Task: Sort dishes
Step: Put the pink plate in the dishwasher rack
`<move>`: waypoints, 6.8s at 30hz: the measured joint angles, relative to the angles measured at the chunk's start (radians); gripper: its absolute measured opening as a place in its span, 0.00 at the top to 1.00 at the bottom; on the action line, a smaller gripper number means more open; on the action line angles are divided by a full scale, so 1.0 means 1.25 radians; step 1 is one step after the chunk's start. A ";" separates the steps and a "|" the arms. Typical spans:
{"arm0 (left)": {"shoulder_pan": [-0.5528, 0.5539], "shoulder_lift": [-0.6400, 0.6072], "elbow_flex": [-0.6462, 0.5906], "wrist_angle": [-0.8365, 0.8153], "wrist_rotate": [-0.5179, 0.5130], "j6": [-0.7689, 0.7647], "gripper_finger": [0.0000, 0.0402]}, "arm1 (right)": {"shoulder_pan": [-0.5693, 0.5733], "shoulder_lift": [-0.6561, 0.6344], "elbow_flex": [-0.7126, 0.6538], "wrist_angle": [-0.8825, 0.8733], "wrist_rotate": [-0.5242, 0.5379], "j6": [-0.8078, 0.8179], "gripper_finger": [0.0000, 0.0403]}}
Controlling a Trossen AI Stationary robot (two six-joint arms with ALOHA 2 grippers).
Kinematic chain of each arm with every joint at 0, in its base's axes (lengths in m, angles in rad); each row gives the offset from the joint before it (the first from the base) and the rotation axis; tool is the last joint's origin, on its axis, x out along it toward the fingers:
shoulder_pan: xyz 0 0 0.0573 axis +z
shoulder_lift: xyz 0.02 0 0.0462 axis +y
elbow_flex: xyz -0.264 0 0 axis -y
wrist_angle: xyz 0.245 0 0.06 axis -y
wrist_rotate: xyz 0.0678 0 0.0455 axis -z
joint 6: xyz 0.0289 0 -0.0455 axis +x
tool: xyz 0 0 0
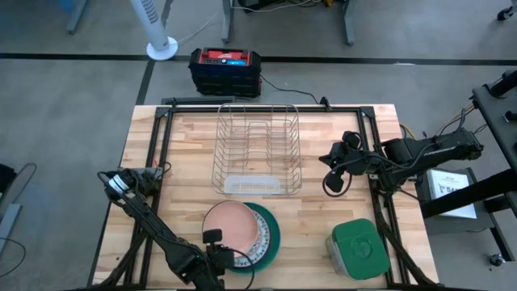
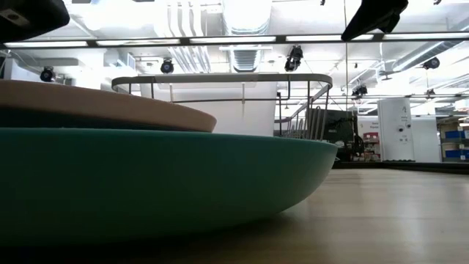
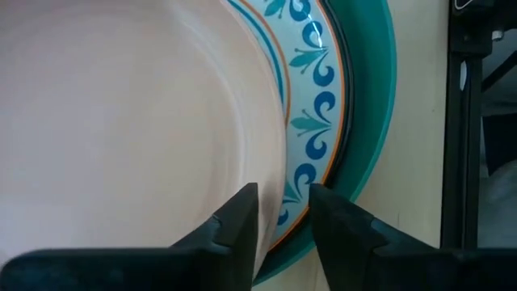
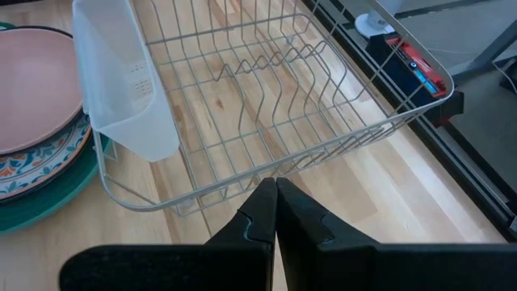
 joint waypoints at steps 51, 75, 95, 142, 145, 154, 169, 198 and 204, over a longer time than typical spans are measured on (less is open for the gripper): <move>-0.089 -0.064 0.311 -0.108 -0.276 0.273 1.00 | 0.000 0.000 0.000 0.000 0.000 0.000 1.00; -0.010 -0.199 0.369 -0.144 -0.374 0.672 1.00 | 0.000 0.000 -0.001 0.049 0.006 -0.008 1.00; 0.345 -0.575 -0.166 0.056 -0.304 0.907 1.00 | -0.005 0.000 -0.002 0.138 0.095 -0.072 1.00; 0.851 -0.286 -0.181 0.036 -0.410 1.628 1.00 | -0.358 0.015 -0.002 0.320 -0.003 -0.258 1.00; 0.851 -0.270 -0.181 0.014 -0.395 1.629 1.00 | -0.358 0.015 -0.002 0.304 -0.003 -0.257 1.00; 0.849 -0.255 -0.182 -0.006 -0.385 1.608 1.00 | -0.358 0.015 -0.002 0.261 -0.003 -0.237 1.00; 0.843 -0.255 -0.182 -0.036 -0.318 1.525 1.00 | -0.358 0.015 -0.002 0.261 -0.003 -0.237 1.00; 0.838 -0.255 -0.182 -0.067 -0.251 1.474 0.88 | -0.358 0.015 -0.002 0.261 -0.003 -0.240 1.00; 0.837 -0.255 -0.182 -0.068 -0.251 1.459 0.88 | -0.358 0.015 -0.002 0.261 -0.003 -0.240 1.00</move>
